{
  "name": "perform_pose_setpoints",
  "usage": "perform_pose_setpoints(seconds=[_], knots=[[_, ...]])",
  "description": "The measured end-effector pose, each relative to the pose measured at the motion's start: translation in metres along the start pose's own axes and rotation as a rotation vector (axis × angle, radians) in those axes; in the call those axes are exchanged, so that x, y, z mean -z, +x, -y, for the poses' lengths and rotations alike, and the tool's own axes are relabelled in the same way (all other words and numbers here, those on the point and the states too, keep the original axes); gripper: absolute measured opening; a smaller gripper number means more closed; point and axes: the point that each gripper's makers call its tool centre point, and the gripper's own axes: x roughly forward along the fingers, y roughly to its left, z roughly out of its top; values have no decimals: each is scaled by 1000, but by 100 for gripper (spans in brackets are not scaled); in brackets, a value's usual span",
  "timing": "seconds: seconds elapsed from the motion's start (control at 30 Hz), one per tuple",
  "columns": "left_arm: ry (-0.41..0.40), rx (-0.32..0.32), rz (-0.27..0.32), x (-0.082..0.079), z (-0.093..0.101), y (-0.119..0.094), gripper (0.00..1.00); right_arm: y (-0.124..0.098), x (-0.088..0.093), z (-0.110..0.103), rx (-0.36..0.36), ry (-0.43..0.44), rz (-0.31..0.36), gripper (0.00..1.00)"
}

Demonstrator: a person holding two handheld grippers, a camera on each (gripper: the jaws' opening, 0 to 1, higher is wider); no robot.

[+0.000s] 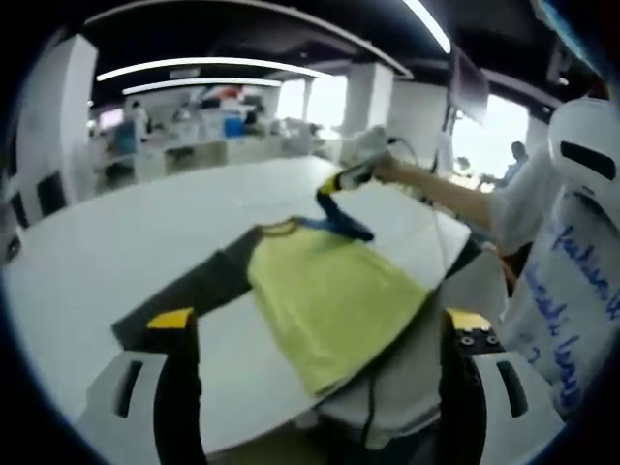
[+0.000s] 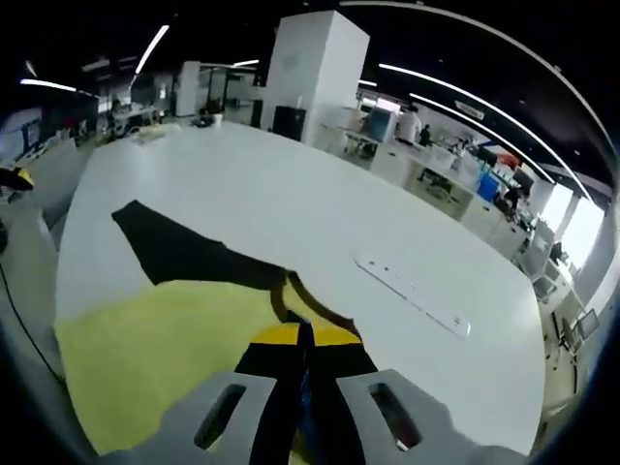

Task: Fold the garment on the visible template until the final outline fits inside the template.

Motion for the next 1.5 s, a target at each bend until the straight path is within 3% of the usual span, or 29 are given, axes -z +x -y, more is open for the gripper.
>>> perform_pose_setpoints(seconds=[0.47,1.5], knots=[[-11,-5,-18,5,-15,-5,99,29,-14,-23,-32,23,10,1],[-32,20,-36,11,-19,-2,99,71,-40,-49,-75,46,32,1]])
